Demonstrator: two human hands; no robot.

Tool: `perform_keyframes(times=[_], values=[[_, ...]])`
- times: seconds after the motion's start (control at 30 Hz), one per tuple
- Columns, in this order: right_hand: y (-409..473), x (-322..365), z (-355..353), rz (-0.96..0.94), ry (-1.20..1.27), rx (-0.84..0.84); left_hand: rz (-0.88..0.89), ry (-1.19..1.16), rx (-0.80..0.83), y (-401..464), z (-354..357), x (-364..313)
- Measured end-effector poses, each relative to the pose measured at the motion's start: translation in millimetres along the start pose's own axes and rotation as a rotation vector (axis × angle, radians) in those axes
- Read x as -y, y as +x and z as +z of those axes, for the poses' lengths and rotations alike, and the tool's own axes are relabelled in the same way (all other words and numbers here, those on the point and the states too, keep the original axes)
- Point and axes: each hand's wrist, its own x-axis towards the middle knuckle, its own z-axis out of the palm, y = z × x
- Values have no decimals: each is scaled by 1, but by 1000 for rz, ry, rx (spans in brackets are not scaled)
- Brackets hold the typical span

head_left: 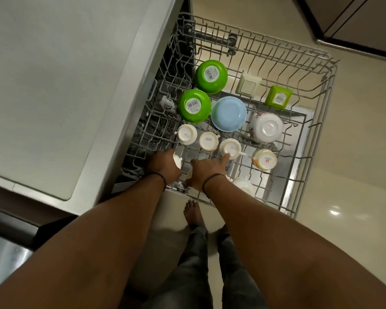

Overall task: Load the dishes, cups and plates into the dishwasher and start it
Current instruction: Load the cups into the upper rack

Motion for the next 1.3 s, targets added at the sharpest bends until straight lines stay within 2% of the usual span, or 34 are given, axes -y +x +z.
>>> perform_keyframes(times=[0.13, 0.27, 0.37, 0.57, 0.77, 0.93, 1.03, 1.13, 1.2, 1.3], values=[[1, 4, 5, 63, 33, -32, -141, 32, -106, 0, -6, 5], [2, 16, 8, 63, 88, -123, -235, 84, -92, 2, -10, 7], [7, 21, 5, 14, 118, -185, -250, 67, -68, 7, -10, 10], [18, 24, 5, -57, 348, -279, -250, -48, -74, 14, -9, 16], [19, 32, 11, -40, 411, -284, -259, -181, -149, 20, -3, 24], [15, 20, 13, -46, 467, -238, -247, -114, -128, 15, -4, 25], [6, 3, 15, -26, 462, -283, -210, 29, -131, 5, -7, 19], [-8, -24, 13, 7, 466, -376, -118, 160, -323, -18, -13, -10], [-21, -48, 13, 66, 427, -411, 43, 205, -420, -30, -11, -35], [-36, -78, 18, 175, 408, -381, 291, 213, -337, -44, 1, -69]])
